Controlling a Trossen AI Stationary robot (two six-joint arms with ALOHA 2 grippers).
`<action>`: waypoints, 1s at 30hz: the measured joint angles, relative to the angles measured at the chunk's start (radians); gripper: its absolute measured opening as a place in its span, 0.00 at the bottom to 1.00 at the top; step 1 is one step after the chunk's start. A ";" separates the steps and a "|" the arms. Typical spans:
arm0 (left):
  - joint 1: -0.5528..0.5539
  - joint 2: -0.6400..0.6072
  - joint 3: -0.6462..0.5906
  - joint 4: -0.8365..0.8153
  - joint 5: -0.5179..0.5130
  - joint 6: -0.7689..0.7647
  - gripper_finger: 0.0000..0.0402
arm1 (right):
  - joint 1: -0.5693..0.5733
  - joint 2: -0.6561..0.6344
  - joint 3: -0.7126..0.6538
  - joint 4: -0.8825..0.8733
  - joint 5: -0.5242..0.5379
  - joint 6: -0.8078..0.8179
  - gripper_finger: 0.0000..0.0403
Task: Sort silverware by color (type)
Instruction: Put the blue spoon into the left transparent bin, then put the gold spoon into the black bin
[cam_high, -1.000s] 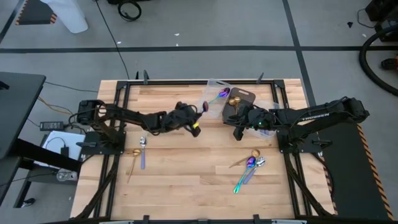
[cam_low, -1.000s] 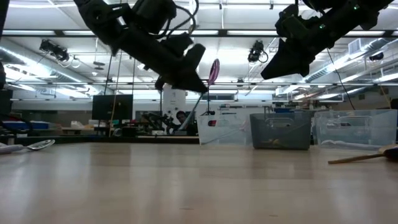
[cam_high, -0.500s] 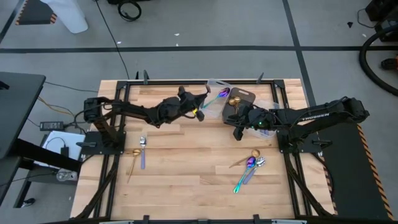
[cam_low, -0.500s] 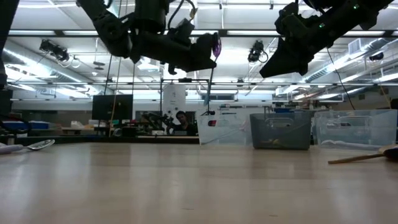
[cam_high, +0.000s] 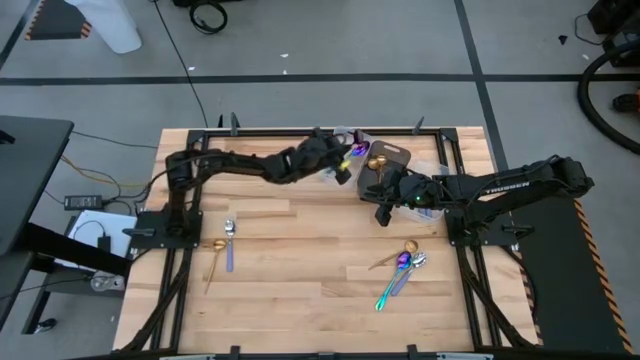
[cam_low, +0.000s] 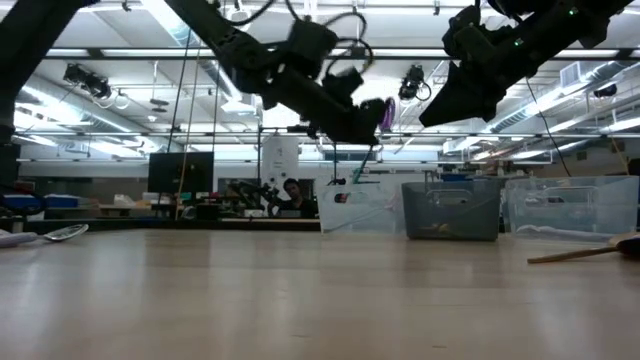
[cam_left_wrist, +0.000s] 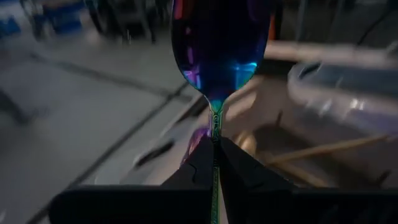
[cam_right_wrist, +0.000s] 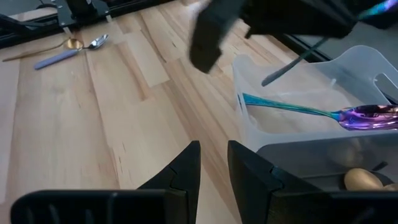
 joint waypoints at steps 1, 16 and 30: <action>0.008 0.009 0.023 -0.055 0.003 -0.013 0.04 | 0.000 0.000 0.000 -0.004 0.000 0.000 0.22; 0.078 0.033 0.077 -0.298 0.191 -0.113 0.04 | 0.001 0.000 0.000 -0.009 -0.001 -0.002 0.22; 0.075 0.033 0.077 -0.322 0.193 -0.169 0.24 | 0.001 0.000 0.000 -0.023 -0.019 -0.018 0.22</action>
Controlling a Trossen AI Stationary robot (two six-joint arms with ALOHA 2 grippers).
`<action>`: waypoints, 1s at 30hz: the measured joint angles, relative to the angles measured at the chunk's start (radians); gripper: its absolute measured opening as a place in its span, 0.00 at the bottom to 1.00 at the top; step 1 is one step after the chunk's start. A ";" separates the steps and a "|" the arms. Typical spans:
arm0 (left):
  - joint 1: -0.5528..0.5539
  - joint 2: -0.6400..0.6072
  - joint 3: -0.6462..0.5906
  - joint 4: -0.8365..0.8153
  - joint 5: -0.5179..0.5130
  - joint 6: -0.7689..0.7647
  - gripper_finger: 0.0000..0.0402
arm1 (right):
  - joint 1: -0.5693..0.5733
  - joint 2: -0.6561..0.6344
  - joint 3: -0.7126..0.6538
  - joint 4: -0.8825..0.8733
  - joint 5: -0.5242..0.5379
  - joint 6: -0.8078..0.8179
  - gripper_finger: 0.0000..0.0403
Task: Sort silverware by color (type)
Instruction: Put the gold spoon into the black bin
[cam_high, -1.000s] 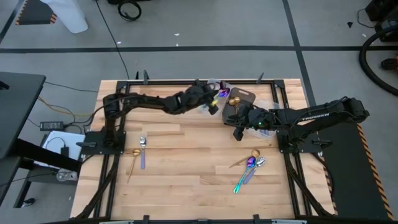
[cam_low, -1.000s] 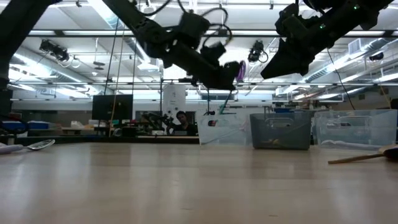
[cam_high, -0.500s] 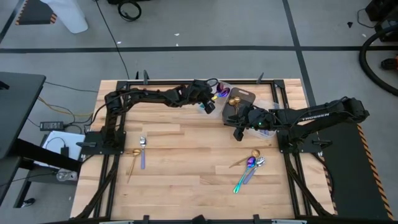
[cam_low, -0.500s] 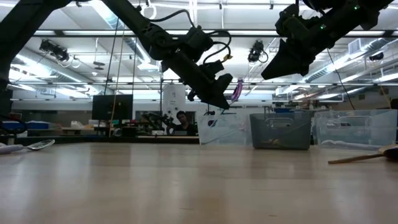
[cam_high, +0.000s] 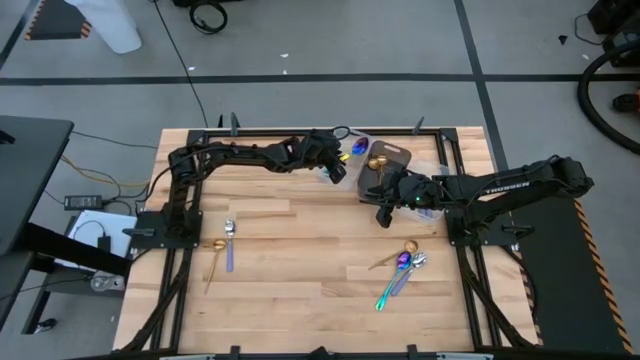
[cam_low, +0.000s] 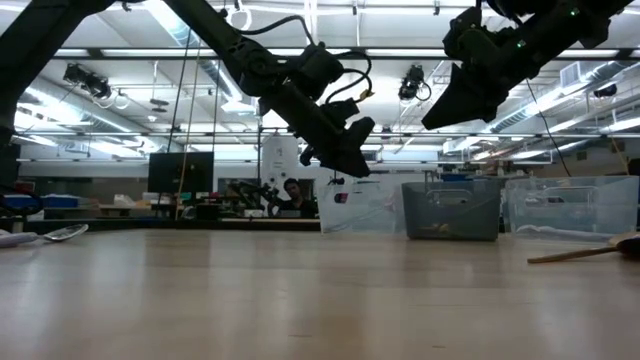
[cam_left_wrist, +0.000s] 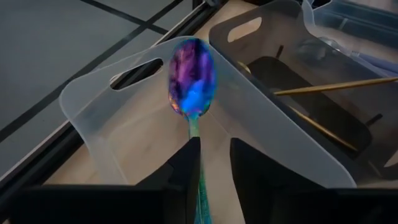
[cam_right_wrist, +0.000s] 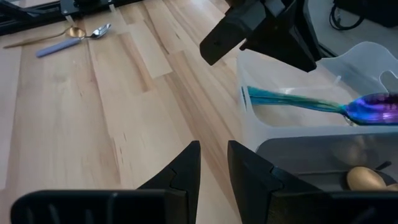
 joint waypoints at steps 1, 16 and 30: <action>-0.001 0.000 0.000 0.000 0.000 0.000 0.24 | 0.000 0.000 0.000 -0.003 0.000 0.000 0.22; -0.125 -0.149 0.000 -0.290 -0.088 -0.028 0.25 | 0.001 -0.002 0.000 -0.150 -0.009 0.000 0.22; -0.337 -0.174 0.000 -0.357 -0.081 -0.071 0.26 | 0.104 -0.003 0.000 -0.182 -0.295 0.060 0.22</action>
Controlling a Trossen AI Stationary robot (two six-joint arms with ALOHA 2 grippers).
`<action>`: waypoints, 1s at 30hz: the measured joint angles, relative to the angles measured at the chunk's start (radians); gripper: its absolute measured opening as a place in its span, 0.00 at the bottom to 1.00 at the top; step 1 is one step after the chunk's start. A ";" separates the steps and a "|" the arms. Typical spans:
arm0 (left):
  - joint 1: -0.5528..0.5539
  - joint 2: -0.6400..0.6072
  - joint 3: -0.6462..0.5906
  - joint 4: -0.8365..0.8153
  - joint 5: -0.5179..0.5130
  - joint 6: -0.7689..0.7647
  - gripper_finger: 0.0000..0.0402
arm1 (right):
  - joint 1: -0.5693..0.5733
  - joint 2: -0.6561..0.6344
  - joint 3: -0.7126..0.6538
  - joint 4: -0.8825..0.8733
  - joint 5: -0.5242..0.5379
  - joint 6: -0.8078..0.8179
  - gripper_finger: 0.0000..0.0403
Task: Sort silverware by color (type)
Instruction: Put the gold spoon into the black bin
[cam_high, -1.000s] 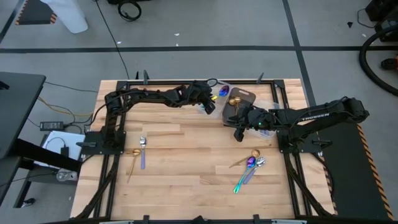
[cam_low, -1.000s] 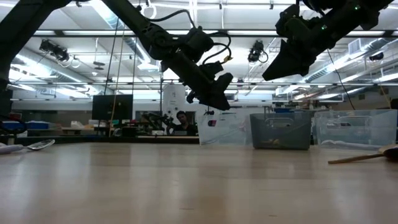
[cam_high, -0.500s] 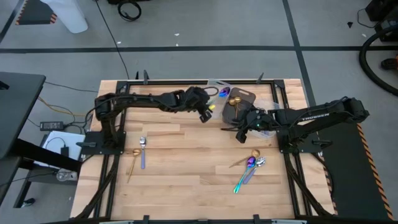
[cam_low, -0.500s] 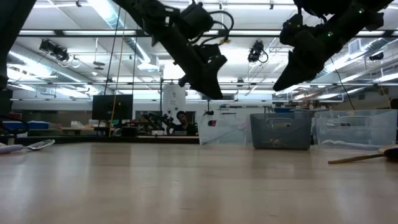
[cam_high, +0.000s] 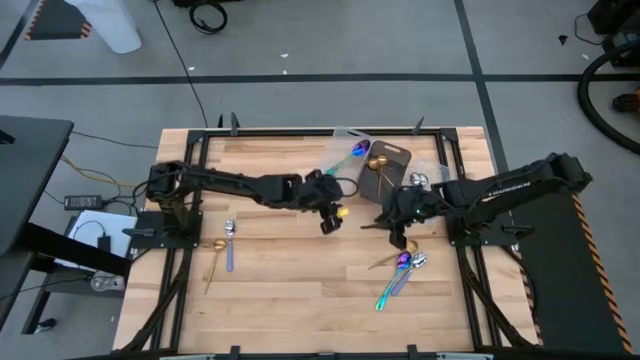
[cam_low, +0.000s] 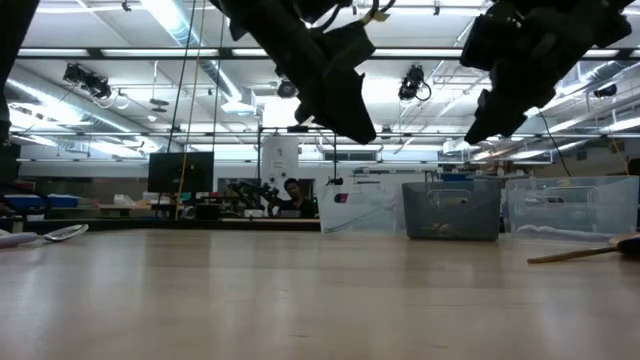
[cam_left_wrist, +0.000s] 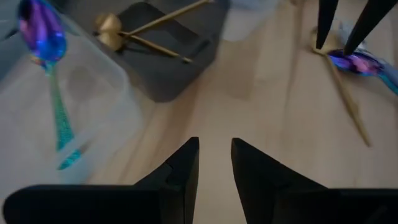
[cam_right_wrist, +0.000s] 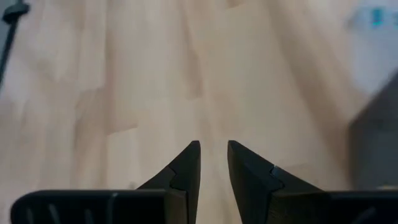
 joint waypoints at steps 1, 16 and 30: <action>-0.008 0.000 0.000 0.002 0.000 0.000 0.26 | 0.022 0.002 0.000 -0.003 0.001 0.017 0.22; -0.070 0.000 0.000 -0.031 -0.003 -0.053 0.26 | 0.316 0.154 0.000 -0.091 0.121 0.189 0.22; -0.116 0.000 0.000 -0.135 -0.002 -0.118 0.26 | 0.326 0.347 0.000 -0.096 0.099 -0.069 0.22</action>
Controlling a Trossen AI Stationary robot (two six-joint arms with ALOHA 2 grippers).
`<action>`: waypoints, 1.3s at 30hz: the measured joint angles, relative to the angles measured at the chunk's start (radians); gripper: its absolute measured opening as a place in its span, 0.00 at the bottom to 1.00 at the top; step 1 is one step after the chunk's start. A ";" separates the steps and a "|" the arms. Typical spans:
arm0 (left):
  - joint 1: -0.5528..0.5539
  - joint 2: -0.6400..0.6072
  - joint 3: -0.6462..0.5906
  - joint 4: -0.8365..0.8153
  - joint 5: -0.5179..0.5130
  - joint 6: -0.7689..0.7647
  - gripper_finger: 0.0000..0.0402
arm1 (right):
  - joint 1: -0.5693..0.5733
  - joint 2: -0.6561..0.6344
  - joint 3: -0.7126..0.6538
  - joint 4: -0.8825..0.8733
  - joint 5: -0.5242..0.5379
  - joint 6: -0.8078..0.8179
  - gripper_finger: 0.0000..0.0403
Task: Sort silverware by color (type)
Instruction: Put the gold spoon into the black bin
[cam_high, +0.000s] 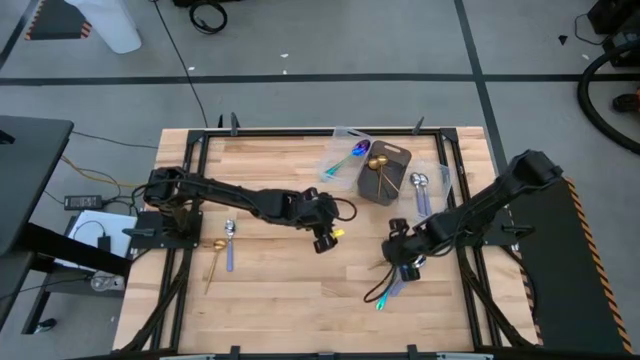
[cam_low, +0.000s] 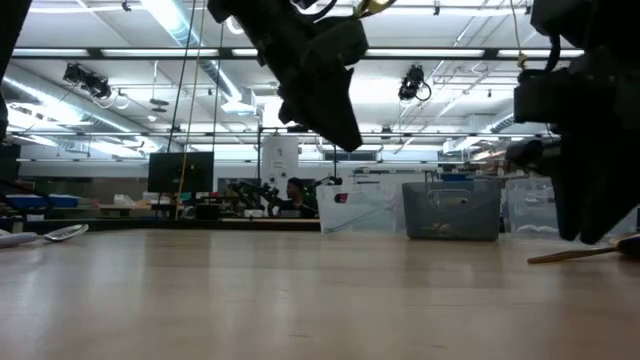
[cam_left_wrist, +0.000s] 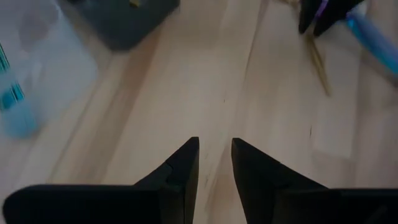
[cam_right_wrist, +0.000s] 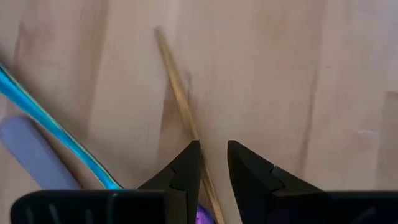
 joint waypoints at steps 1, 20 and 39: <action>-0.004 0.000 0.000 -0.018 0.000 -0.013 0.26 | 0.001 0.007 0.000 0.000 -0.011 -0.017 0.22; -0.060 0.000 0.000 -0.137 -0.004 -0.076 0.26 | -0.003 0.105 0.011 -0.017 -0.043 -0.066 0.22; -0.077 0.000 0.000 -0.187 -0.004 -0.108 0.26 | -0.007 0.085 0.001 -0.001 -0.035 -0.097 0.04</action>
